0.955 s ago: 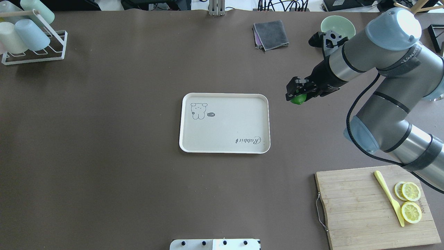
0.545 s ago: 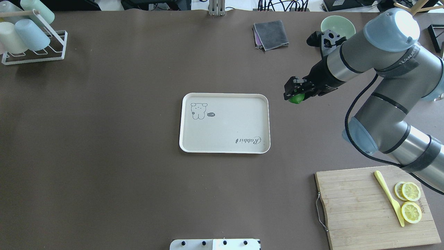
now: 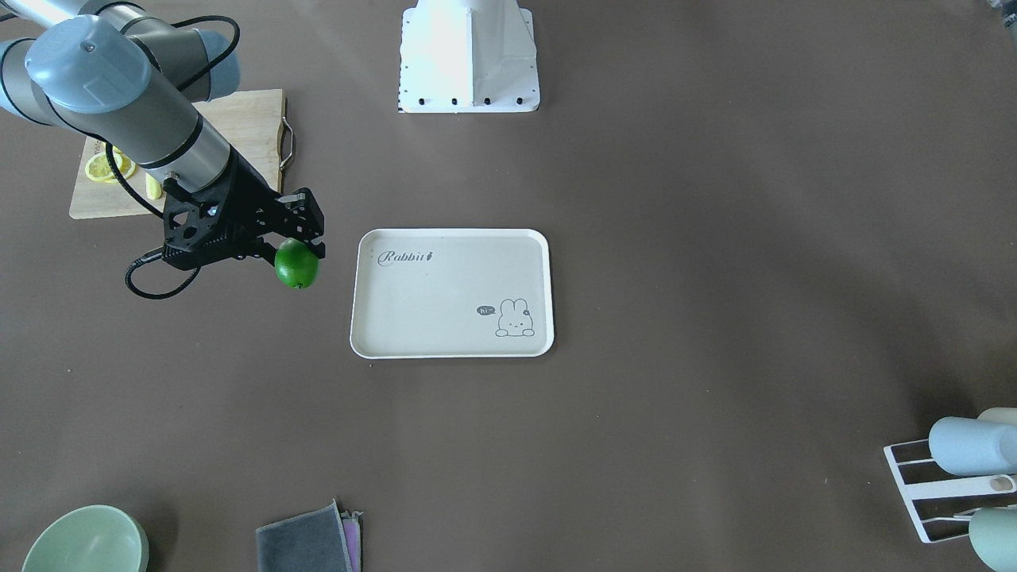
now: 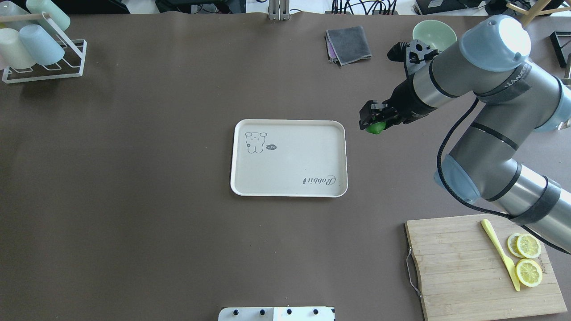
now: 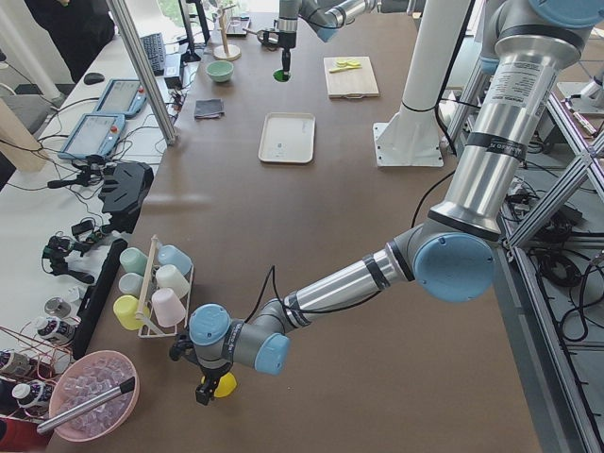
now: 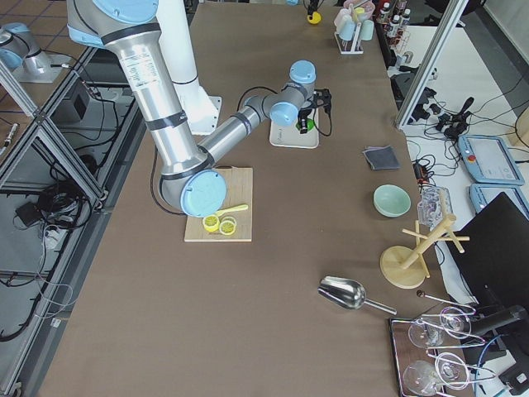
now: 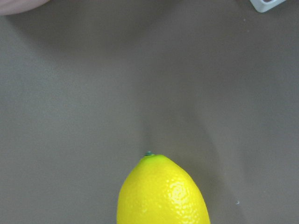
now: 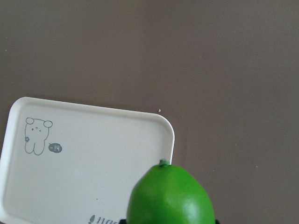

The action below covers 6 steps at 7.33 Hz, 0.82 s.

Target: Place all lemons on tray

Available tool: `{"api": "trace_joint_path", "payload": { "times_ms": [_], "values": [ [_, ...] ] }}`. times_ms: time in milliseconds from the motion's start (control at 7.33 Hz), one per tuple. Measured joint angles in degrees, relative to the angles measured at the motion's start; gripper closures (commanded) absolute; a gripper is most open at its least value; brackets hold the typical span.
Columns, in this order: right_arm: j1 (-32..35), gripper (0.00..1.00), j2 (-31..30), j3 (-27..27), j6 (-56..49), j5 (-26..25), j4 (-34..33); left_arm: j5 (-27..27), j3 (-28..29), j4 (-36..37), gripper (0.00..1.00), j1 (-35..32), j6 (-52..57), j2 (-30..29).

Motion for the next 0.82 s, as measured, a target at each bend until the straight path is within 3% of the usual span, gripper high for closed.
{"api": "trace_joint_path", "payload": {
  "times_ms": [273,545,818],
  "values": [
    [-2.25,1.0,1.55,-0.22,1.74,-2.01,0.02,0.09,0.83,0.06,1.0,0.37,-0.05,-0.47],
    [-3.06,1.0,2.35,-0.35,2.45,-2.67,-0.01,0.08,-0.06,0.25,1.0,0.5,-1.41,-0.88],
    [-3.25,1.0,2.64,-0.4,2.54,-2.76,-0.02,0.1,-9.37,8.46,1.0,-0.54,-3.59,-1.83]
  ]
}}
